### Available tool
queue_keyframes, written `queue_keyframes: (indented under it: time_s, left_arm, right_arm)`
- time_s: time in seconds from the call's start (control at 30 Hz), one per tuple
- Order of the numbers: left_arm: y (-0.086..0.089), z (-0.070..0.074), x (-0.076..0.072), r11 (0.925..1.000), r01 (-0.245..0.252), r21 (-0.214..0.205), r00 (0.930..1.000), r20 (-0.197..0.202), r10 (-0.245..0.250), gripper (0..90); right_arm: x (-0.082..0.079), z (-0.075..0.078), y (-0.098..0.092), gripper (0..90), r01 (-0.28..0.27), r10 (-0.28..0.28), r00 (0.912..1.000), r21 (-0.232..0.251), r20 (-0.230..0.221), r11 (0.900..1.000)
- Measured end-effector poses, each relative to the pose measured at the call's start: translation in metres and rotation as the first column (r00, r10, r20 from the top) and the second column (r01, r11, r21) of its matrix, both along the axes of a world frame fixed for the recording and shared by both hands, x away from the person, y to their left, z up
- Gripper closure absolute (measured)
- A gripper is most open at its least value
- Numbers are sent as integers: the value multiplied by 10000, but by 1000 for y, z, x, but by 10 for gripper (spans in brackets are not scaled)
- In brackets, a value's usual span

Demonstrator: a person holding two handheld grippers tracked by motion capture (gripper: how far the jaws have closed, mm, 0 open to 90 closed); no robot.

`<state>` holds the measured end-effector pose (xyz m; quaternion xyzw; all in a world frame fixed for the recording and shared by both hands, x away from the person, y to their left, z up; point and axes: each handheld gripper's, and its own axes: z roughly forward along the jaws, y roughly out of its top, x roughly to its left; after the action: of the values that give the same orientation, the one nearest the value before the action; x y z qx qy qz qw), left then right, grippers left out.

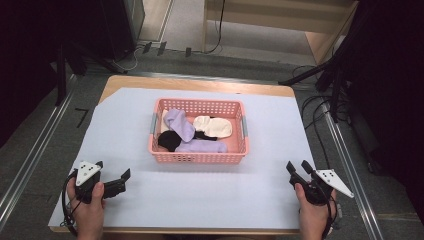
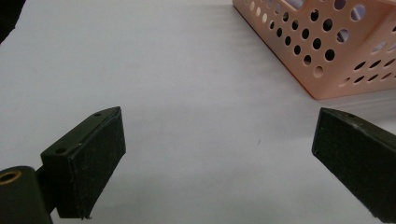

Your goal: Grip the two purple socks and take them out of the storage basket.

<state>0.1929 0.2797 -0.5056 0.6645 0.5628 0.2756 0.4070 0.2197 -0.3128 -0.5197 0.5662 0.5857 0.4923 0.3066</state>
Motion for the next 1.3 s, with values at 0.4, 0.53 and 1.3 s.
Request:
queue_keyframes:
  time_s: [0.4, 0.53, 1.3]
  left_arm:
    - [0, 0, 0, 10000, 36, 30, 10000, -12, -36, 37]
    - [0, 0, 0, 10000, 45, 3, 10000, -12, -45, 37]
    - [1, 0, 1, 9999, 76, -70, 10000, -65, -76, 37]
  right_arm:
    - [12, 32, 43, 413, -1098, 1106, 9928, -191, 456, 9938]
    - [20, 39, 57, 419, -1238, 1249, 9911, -269, 467, 9919]
    - [72, 76, 149, 431, -2362, 2401, 9697, -786, 443, 9685]
